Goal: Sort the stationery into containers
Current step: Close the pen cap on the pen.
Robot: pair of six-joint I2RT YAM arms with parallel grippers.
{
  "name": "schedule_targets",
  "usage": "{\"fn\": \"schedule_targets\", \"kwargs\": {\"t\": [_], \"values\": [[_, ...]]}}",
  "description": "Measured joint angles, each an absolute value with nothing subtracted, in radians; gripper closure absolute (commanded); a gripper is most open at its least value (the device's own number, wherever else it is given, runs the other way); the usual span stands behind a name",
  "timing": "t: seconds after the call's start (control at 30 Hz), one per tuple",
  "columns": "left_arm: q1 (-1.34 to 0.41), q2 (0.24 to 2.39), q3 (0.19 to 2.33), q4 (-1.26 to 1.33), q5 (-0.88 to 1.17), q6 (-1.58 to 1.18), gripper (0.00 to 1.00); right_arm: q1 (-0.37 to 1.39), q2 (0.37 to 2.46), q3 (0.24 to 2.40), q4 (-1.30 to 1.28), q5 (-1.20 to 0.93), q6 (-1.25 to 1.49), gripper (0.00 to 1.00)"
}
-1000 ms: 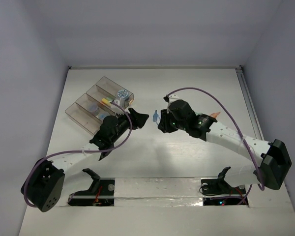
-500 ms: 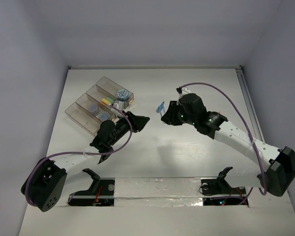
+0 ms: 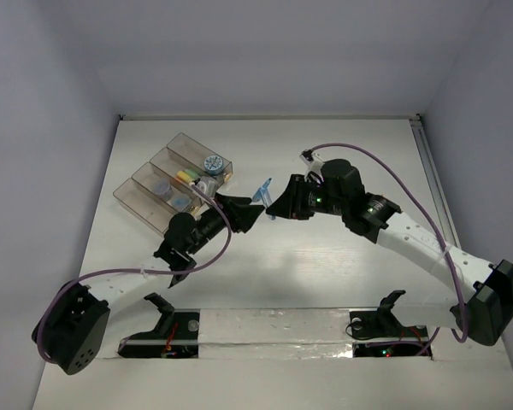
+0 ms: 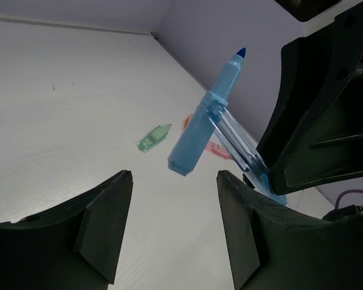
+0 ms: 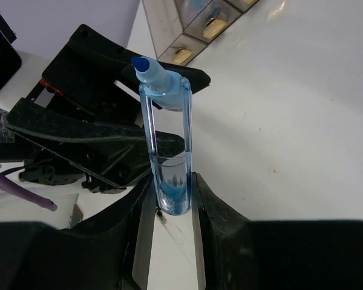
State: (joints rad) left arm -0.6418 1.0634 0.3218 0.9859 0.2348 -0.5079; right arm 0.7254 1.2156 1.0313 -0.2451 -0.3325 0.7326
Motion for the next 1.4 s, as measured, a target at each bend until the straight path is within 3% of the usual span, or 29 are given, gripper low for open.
{"fn": "schedule_targets", "kwargs": {"t": [0.23, 0.47, 0.6, 0.83, 1.0, 1.3, 1.4], "values": [[-0.66, 0.981, 0.318, 0.981, 0.203, -0.462, 0.46, 0.725, 1.188, 0.998, -0.205, -0.4, 0.784, 0.88], [-0.68, 0.974, 0.315, 0.983, 0.202, -0.439, 0.66, 0.725, 1.166, 0.96, -0.187, -0.437, 0.822, 0.88], [-0.687, 0.973, 0.315, 0.983, 0.208, -0.428, 0.67, 0.725, 1.165, 0.95, -0.17, -0.455, 0.843, 0.88], [-0.704, 0.968, 0.315, 0.981, 0.234, -0.412, 1.0, 0.723, 1.165, 0.949, -0.145, -0.479, 0.876, 0.89], [-0.706, 0.936, 0.315, 0.951, 0.233, -0.404, 1.0, 0.719, 1.16, 0.949, -0.148, -0.488, 0.886, 0.88], [-0.714, 0.917, 0.315, 0.899, 0.23, -0.407, 1.0, 0.679, 1.114, 0.949, -0.184, -0.457, 0.884, 0.74], [-0.719, 0.914, 0.305, 0.879, 0.233, -0.416, 1.0, 0.667, 1.097, 0.953, -0.198, -0.416, 0.876, 0.74]]}}
